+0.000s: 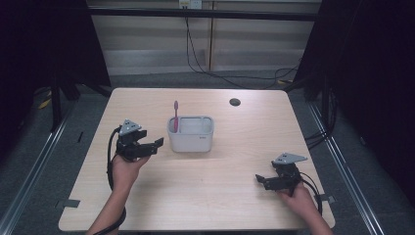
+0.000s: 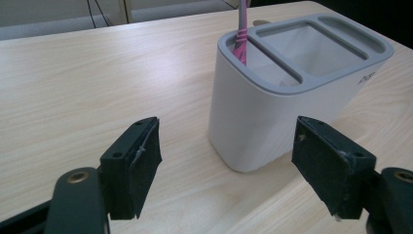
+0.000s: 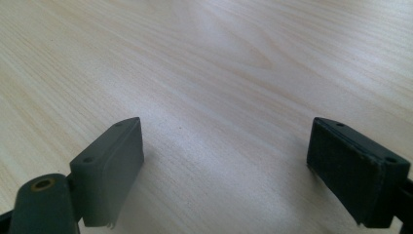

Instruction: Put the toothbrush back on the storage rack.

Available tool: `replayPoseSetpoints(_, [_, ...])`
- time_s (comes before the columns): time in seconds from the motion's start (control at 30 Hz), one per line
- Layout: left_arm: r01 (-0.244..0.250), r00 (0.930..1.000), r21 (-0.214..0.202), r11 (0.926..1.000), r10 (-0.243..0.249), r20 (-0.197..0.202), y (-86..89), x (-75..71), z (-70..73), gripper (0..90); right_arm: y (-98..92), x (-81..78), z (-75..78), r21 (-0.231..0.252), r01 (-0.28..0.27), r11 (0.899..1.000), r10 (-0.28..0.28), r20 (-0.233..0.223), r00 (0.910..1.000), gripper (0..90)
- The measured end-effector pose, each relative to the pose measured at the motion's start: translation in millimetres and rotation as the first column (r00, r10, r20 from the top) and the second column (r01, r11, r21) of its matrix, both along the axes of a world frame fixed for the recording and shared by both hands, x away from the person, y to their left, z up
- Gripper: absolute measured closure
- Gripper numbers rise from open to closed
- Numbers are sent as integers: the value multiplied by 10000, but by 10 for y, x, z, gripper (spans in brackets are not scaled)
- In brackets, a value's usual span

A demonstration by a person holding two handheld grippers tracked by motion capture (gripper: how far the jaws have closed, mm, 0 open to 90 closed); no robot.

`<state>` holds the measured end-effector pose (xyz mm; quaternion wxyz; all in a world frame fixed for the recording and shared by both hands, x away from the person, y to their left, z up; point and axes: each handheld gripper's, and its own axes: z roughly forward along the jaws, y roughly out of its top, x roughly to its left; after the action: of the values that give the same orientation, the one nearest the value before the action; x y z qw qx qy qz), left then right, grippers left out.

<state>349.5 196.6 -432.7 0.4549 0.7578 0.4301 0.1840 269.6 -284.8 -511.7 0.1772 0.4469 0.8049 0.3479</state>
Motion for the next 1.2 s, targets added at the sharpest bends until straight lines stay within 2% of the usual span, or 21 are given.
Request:
replayPoseSetpoints(0.77, [-55, 9998, 22, 10000, 55, -209, 163, -23, -202, 260, 0, 0, 0, 1, -1, 10000, 1, 0, 10000, 127])
replayPoseSetpoints(1.2, [-177, 9992, 193, 9997, 184, -350, 247, -24, -294, 261, 0, 0, 0, 1, -1, 10000, 1, 1, 10000, 127])
